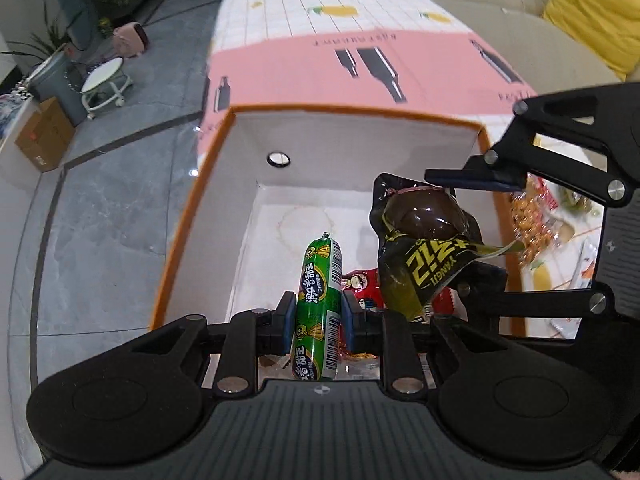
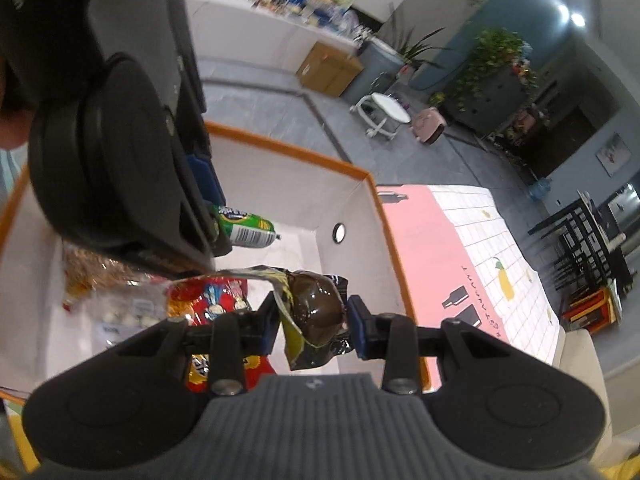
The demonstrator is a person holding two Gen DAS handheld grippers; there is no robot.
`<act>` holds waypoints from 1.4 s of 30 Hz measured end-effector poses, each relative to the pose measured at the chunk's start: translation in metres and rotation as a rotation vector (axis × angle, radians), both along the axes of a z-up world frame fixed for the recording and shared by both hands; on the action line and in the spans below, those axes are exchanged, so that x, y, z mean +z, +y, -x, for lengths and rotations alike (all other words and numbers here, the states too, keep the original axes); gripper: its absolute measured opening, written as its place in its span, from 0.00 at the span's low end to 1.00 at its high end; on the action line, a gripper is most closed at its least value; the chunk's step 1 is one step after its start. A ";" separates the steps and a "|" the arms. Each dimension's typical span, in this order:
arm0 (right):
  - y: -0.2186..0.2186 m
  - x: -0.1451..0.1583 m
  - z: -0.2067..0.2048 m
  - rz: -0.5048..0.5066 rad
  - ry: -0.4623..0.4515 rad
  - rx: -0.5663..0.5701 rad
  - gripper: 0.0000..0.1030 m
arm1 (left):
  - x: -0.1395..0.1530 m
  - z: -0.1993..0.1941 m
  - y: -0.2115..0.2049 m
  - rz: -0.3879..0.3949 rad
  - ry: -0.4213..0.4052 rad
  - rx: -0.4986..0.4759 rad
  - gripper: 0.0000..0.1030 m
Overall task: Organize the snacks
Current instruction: 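Carry the green sausage and dark packet over the orange box with both tools, then open both tools to drop the sausage and dark packet into the box, then withdraw both tools from the box toward the remaining snacks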
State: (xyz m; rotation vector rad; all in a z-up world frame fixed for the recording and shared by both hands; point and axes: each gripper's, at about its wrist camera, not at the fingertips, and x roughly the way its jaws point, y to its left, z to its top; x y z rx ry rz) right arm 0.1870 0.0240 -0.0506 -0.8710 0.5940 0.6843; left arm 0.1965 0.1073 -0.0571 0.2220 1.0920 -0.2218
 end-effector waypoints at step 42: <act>-0.006 -0.014 -0.024 0.086 0.170 -0.012 0.63 | 0.000 0.008 -0.004 -0.106 -0.058 -0.024 0.61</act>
